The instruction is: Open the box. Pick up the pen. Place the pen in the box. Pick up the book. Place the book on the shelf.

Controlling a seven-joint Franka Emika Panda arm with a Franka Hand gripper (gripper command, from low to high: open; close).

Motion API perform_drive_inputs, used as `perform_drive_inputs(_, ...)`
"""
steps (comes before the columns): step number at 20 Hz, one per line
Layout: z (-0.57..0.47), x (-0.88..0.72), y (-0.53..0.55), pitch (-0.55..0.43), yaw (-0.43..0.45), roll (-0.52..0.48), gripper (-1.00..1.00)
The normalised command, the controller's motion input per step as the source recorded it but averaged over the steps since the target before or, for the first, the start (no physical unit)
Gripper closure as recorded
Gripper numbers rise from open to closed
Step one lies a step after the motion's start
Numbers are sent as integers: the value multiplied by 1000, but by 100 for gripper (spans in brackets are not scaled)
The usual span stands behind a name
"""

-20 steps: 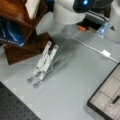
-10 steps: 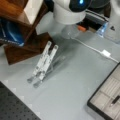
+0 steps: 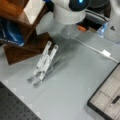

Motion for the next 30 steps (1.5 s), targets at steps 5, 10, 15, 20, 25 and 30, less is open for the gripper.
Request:
perform_drive_inputs(5, -33, 116, 493, -126, -82, 88, -100)
perform_drive_inputs(10, -47, 242, 578, -137, -255, 218, -100)
perform_drive_inputs(15, -8, 426, 509, -78, -381, 296, -100)
perform_drive_inputs(20, -5, 537, 395, -26, -453, 415, -100)
perform_drive_inputs(25, 1, 489, 308, -81, -506, 575, -100)
perform_drive_inputs(30, -53, 342, 182, -187, -502, 740, -100)
